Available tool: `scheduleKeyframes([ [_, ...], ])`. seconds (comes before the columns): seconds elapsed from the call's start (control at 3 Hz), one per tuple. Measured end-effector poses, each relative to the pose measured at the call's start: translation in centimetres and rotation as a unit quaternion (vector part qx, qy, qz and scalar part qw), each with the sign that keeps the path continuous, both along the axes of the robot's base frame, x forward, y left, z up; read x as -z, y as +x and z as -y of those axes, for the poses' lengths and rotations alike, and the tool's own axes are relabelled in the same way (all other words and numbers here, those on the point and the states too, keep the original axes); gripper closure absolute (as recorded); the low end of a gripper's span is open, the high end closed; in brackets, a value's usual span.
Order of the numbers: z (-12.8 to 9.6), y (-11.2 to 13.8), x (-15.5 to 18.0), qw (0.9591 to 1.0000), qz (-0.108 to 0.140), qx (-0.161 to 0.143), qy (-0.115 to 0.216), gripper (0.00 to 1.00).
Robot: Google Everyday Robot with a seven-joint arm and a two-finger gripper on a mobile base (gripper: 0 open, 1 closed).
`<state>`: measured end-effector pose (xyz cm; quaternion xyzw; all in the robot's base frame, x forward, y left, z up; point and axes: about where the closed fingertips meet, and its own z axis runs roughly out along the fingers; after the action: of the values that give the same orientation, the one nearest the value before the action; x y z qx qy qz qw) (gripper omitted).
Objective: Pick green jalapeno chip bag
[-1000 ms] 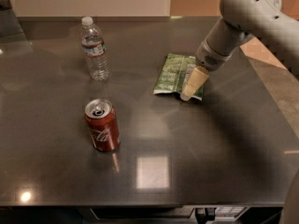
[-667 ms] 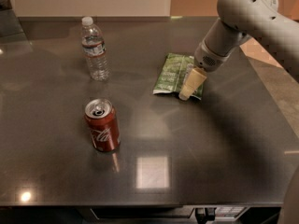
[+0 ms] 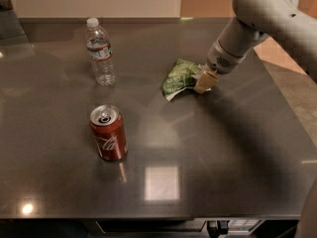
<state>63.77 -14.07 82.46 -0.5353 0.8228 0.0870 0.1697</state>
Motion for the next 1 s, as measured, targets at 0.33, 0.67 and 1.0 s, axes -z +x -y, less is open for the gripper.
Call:
scheduleKeyframes([
  [0.33, 0.0, 0.0, -0.5, 1.0000, 0.000, 0.000, 0.000, 0.88],
  [0.67, 0.0, 0.0, -0.8, 1.0000, 0.000, 0.000, 0.000, 1.00],
  [1.0, -0.1, -2.2, -3.3, 0.9998, 0.006, -0.018, 0.005, 1.00],
])
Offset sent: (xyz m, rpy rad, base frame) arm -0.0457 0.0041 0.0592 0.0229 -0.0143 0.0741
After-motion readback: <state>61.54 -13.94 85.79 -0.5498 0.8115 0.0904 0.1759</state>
